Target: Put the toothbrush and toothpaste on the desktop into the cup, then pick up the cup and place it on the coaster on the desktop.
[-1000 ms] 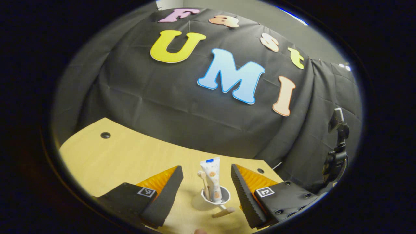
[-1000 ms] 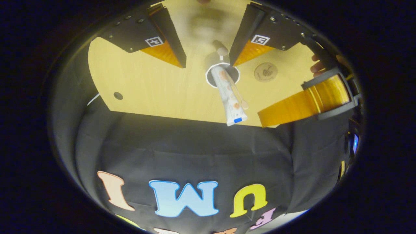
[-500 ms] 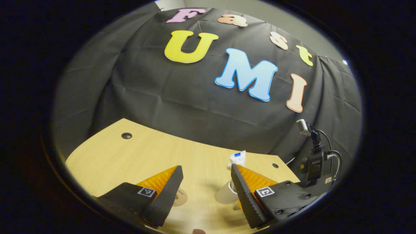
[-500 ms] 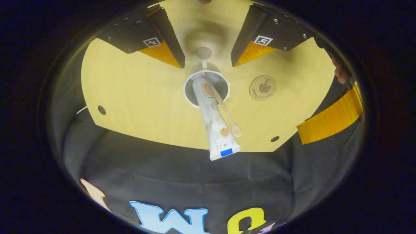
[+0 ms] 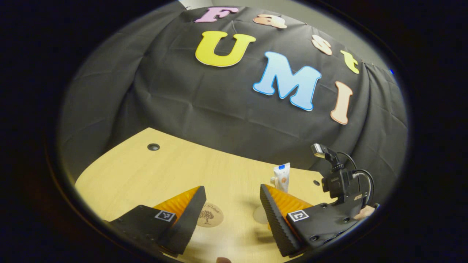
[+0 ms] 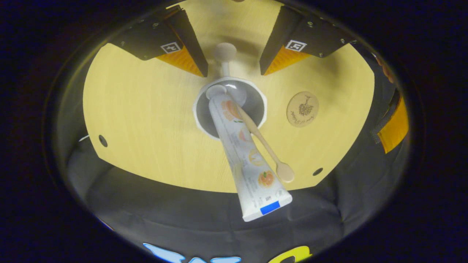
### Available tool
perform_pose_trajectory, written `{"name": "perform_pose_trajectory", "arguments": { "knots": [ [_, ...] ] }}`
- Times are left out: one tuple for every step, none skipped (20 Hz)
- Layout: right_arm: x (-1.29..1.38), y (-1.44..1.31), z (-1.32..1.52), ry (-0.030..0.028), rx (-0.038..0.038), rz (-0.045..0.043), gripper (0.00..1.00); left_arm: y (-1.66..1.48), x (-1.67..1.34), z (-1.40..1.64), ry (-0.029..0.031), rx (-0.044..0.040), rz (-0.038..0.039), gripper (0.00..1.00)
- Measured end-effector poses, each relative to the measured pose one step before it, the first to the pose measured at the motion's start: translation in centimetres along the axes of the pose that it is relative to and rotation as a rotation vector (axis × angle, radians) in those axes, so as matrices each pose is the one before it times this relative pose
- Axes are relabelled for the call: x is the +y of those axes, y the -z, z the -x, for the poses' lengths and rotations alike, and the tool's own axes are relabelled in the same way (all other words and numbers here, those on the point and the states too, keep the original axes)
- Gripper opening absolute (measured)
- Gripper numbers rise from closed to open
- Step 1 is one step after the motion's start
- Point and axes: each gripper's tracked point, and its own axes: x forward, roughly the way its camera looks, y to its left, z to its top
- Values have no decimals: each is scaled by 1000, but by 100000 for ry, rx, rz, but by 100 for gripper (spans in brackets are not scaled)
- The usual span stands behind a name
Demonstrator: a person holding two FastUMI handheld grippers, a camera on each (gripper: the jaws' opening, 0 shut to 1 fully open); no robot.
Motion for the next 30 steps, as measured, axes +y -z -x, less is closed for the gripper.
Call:
{"name": "perform_pose_trajectory", "arguments": {
  "knots": [
    [-68, 146, -302, 234, 1163, -12, 87, 137, 170, 130, -381, 603, 460, 96],
    [-23, 65, -239, 164, 932, -176, 87, 101, 112, 93, -117, 379, 422, 100],
    [-44, 121, -286, 166, 1351, -386, 87, 148, 248, 197, -372, 400, 257, 96],
    [-27, 31, -156, 105, 1282, -88, 87, 136, 139, 67, -518, 326, 229, 96],
    [-128, 81, -229, 382, 1220, 205, 87, 111, 114, -24, -406, 132, 274, 96],
    [-144, -30, -146, 679, 1134, 536, 87, 37, 213, 167, -286, 135, 296, 96],
    [-123, -83, -162, 583, 825, 694, 87, 53, 133, 75, -363, 33, 388, 96],
    [-142, 8, -194, 690, 1200, 953, 87, 52, 85, 114, -241, 153, 424, 96],
    [-118, 35, -139, 645, 959, 1029, 87, 105, 200, -31, -405, 322, 380, 96],
    [-60, 12, -137, 561, 1037, 877, 88, 119, 247, 46, -358, 173, 425, 96],
    [-28, 41, -194, 153, 1365, 872, 87, 129, 62, 152, -294, 163, 428, 96],
    [-29, -3, -154, 254, 1143, 255, 87, 92, 310, 96, -428, 105, 398, 96],
    [109, 169, -80, -408, 1441, -35, 84, 171, 283, -74, -437, 203, 362, 96],
    [-47, -35, -258, 132, 1049, -157, 84, 91, 186, 62, -319, 93, 269, 96],
    [125, 221, -290, -233, 1187, -300, 79, -109, 224, 157, -480, 25, 219, 96],
    [215, 159, -290, -738, 1103, -154, 72, -48, 159, 80, -389, 111, 244, 96],
    [-274, 32, -350, 986, 546, -72, 73, 40, 180, 47, -327, 30, 284, 96],
    [-113, -145, -142, 182, 335, -582, 63, 83, 260, 108, -339, -49, 334, 96],
    [-21, 11, 181, 29, 601, -751, 58, 28, 194, 57, -391, -50, 306, 96],
    [-81, -160, 85, -271, 260, -598, 55, 132, 258, 67, -353, 120, 369, 96],
    [-204, -205, 160, 825, -330, -306, 55, 219, 309, 35, -217, 326, 361, 96],
    [-127, 176, -608, 968, 39, -1879, 37, 129, 240, 210, -304, 341, 353, 96],
    [205, 0, 387, -1535, 753, -906, 32, 65, 14, -71, -291, 203, 402, 96],
    [39, 375, -585, -319, 506, -1208, 32, 80, 187, 47, -123, 197, 427, 96],
    [160, -252, 278, 155, -54, 15, 30, 79, 93, -34, -142, 235, 272, 96],
    [-36, -135, 269, 131, -456, 690, 30, 66, 125, 53, -271, 58, 132, 96],
    [-113, 23, -155, 374, -460, 82, 30, -86, -71, -65, -22, -110, 101, 96],
    [33, 35, 34, 221, -121, 181, 24, -10, 104, 46, -255, -73, -71, 96],
    [-87, -137, 18, 279, -588, 709, 24, -53, 72, 15, -138, -188, -95, 96],
    [-56, -26, -101, 540, -916, 798, 29, -61, 27, -3, -12, -150, -89, 96]
  ]
}}
